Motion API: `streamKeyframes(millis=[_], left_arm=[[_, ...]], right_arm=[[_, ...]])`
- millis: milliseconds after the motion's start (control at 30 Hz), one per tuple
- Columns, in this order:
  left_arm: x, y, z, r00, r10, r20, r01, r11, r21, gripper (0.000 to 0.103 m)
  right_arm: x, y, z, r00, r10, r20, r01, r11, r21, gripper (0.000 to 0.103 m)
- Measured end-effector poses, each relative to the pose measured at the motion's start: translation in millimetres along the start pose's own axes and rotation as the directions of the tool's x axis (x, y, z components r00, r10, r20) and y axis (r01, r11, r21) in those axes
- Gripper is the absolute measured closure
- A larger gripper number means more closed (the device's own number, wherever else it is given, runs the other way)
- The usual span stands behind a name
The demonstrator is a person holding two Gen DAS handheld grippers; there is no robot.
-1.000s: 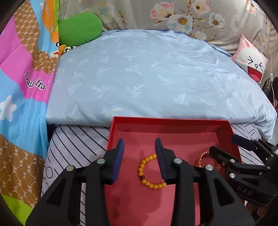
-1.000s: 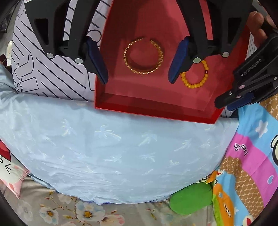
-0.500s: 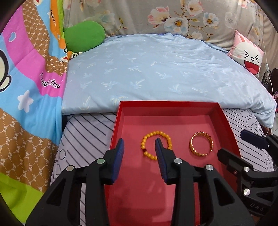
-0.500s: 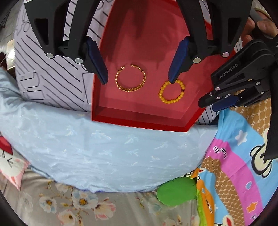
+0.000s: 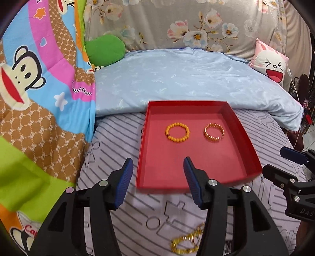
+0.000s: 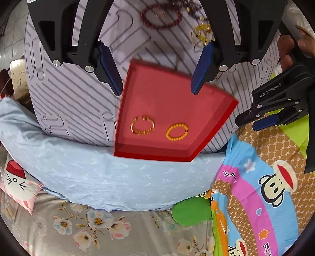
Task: Organize jewelry
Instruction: 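Withdraw both tools from the tray back to the remaining bracelets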
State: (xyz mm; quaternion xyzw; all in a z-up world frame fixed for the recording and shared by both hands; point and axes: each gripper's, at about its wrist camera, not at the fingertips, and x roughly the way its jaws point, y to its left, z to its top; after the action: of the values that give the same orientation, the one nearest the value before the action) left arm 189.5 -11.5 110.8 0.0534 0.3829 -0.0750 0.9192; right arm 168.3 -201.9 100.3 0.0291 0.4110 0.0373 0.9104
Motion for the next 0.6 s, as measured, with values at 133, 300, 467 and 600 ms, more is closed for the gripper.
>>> streamKeyframes(millis=[133, 300, 467, 600], left_arm=[[-10, -1, -24, 0.999, -0.026, -0.024, 0.025, 0.999, -0.025, 0.052], [-17, -5, -54, 0.999, -0.035, -0.034, 0.034, 0.999, -0.033, 0.048], [-19, -8, -83, 0.999, -0.031, -0.040, 0.029, 0.998, -0.050, 0.044], [-15, -3, -99, 0.997, -0.047, -0.058, 0.042, 0.995, -0.087, 0.044]], right_arm=[[-14, 3, -28, 1.000, -0.015, -0.010, 0.015, 1.000, 0.011, 0.034], [-22, 5, -59, 0.999, -0.043, -0.017, 0.044, 0.999, 0.009, 0.034], [-19, 2, -85, 0.998, -0.045, -0.040, 0.047, 0.998, 0.037, 0.034], [-9, 5, -98, 0.996, -0.067, -0.057, 0.069, 0.997, 0.032, 0.034]])
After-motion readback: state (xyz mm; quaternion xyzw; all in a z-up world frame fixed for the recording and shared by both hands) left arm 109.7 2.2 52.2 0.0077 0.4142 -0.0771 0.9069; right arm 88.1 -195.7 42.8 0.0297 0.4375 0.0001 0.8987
